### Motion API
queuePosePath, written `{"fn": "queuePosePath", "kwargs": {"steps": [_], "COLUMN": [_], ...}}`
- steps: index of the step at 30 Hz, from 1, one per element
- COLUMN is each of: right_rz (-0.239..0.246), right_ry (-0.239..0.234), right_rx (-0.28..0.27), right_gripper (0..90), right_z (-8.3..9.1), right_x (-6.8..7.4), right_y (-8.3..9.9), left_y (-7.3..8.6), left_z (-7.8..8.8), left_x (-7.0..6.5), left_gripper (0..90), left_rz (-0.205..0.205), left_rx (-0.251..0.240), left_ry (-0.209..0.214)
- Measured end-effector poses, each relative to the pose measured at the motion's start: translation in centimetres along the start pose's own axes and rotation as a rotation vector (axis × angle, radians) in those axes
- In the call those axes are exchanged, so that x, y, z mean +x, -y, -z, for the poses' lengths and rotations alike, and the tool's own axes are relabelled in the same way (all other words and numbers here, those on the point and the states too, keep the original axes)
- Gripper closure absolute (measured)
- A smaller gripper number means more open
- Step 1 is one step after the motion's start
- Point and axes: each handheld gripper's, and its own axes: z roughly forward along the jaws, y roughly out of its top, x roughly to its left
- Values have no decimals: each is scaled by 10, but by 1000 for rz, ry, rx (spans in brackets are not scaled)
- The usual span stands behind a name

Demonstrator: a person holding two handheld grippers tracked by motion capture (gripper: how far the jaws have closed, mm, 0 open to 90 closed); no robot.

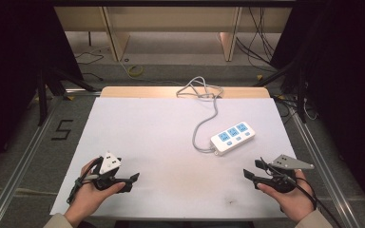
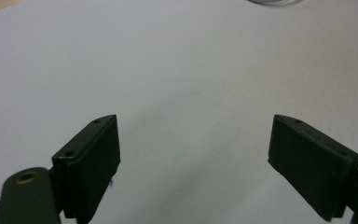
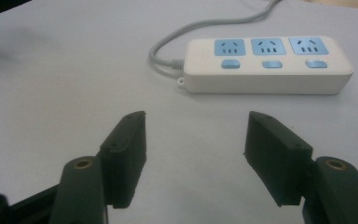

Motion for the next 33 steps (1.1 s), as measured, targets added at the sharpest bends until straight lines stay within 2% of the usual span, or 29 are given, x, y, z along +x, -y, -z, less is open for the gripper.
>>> {"fn": "queuePosePath", "kwargs": {"steps": [3, 4, 6, 7, 8, 14, 20, 33], "right_rz": [2, 17, 39, 39, 47, 52, 51, 35], "right_ry": [-4, 1, 7, 7, 12, 13, 36, 63], "right_rx": [3, 17, 34, 34, 41, 47, 61, 70], "right_gripper": [465, 555, 624, 624, 673, 719, 888, 900], "right_z": [0, 1, 3, 3, 3, 3, 6, 5], "right_x": [0, 1, 3, 3, 4, 5, 5, 1], "right_y": [-1, -2, -3, -3, -4, -4, -6, -14], "left_y": [0, 0, 0, 0, 0, 0, 0, -1], "left_z": [-1, -1, -1, -1, -1, -1, 0, -1], "left_x": [-1, -2, -2, -2, -2, -2, -1, -1], "left_gripper": [165, 165, 165, 165, 165, 166, 168, 170], "left_rz": [4, -1, 1, 1, 2, -4, 1, 9], "left_rx": [1, 1, 1, 1, 0, 3, 4, -2], "left_ry": [-2, -1, -5, -5, -6, -10, -16, -20]}}
